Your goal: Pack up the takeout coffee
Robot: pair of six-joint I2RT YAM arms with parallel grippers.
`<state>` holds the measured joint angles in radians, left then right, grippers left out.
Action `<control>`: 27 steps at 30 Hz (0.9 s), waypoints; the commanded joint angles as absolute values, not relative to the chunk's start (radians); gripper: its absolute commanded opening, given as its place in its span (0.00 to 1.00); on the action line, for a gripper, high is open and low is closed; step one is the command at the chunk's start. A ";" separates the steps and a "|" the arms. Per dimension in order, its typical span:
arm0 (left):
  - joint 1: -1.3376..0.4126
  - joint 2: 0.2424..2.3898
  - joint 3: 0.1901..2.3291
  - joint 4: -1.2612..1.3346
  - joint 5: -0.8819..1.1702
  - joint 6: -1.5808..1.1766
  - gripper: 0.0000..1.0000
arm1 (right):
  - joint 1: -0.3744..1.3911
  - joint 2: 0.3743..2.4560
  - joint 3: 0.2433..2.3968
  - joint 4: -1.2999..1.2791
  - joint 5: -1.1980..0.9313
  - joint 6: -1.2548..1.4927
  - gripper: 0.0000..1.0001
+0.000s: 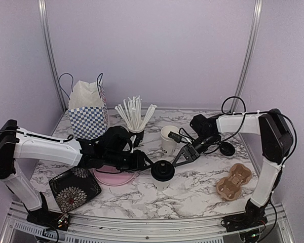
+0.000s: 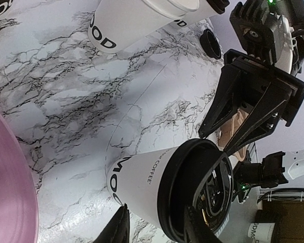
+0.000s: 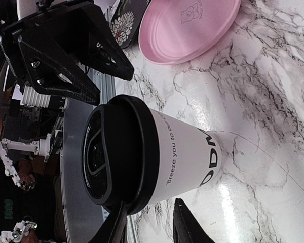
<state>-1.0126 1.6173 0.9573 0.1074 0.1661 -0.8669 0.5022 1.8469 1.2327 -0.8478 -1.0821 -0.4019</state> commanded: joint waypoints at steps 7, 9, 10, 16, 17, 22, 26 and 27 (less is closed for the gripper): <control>-1.004 1.562 0.934 0.109 0.145 -0.847 0.41 | 0.511 1.850 1.262 -0.874 -1.122 -0.426 0.31; -1.003 1.577 0.927 0.114 0.162 -0.856 0.39 | 0.512 1.850 1.261 -0.876 -1.125 -0.427 0.31; -1.003 1.587 0.927 0.118 0.175 -0.859 0.38 | 0.512 1.851 1.262 -0.875 -1.124 -0.427 0.31; -1.005 1.619 0.942 0.142 0.211 -0.860 0.36 | 0.512 1.858 1.260 -0.869 -1.110 -0.416 0.31; -1.004 1.622 0.944 0.143 0.214 -0.858 0.36 | 0.512 1.858 1.259 -0.867 -1.108 -0.414 0.31; -1.005 1.647 0.950 0.143 0.226 -0.856 0.36 | 0.512 1.866 1.254 -0.859 -1.095 -0.407 0.31; -1.004 1.676 0.955 0.138 0.232 -0.856 0.36 | 0.513 1.882 1.253 -0.858 -1.092 -0.406 0.31; -1.004 1.682 0.957 0.132 0.229 -0.855 0.36 | 0.514 1.886 1.253 -0.857 -1.088 -0.405 0.31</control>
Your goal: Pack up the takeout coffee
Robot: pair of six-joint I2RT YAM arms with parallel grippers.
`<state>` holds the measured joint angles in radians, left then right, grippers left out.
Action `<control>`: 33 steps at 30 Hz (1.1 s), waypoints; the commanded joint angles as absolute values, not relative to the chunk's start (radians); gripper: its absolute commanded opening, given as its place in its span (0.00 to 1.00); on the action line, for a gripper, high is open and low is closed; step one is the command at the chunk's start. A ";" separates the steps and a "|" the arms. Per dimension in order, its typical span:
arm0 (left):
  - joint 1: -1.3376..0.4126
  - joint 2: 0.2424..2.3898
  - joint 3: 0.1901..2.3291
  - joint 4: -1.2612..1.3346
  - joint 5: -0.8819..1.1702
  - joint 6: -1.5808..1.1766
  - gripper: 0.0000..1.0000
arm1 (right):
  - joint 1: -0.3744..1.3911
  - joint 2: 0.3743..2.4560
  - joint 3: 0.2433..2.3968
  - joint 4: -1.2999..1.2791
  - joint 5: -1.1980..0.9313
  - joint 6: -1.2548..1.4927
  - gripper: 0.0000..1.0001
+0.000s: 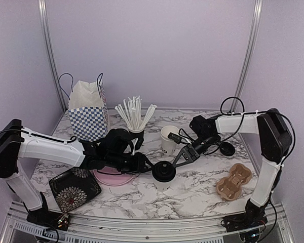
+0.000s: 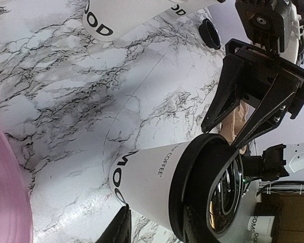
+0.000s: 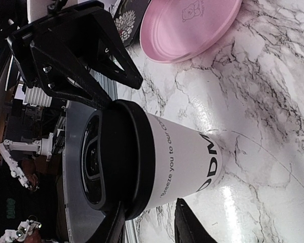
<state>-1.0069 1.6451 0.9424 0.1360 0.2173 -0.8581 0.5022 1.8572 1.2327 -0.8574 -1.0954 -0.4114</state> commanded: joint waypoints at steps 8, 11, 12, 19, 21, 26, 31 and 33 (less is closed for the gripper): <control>-1.000 1.744 0.961 0.028 0.211 -0.830 0.33 | 0.518 1.915 1.204 -0.785 -0.919 -0.297 0.25; -0.992 1.777 0.957 0.002 0.222 -0.818 0.31 | 0.518 1.924 1.180 -0.782 -0.857 -0.275 0.22; -0.990 1.780 0.959 -0.026 0.219 -0.811 0.31 | 0.518 1.924 1.177 -0.783 -0.848 -0.273 0.22; -0.989 1.757 1.076 -0.064 0.167 -0.703 0.32 | 0.520 1.835 1.169 -0.815 -0.999 -0.330 0.24; -0.989 1.745 1.120 -0.076 0.132 -0.666 0.33 | 0.520 1.802 1.161 -0.827 -1.071 -0.359 0.30; -0.989 1.738 1.212 -0.081 0.109 -0.582 0.41 | 0.520 1.733 1.133 -0.832 -1.118 -0.381 0.42; -0.989 1.714 1.228 -0.113 0.071 -0.608 0.54 | 0.519 1.695 1.120 -0.846 -1.094 -0.398 0.42; -0.989 1.676 1.176 -0.115 0.056 -0.668 0.57 | 0.517 1.683 1.130 -0.841 -1.025 -0.391 0.37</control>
<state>-0.9867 1.7275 1.2255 -0.0509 0.1055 -0.6224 0.5098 1.7199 1.1191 -0.8341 -1.0893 -0.3706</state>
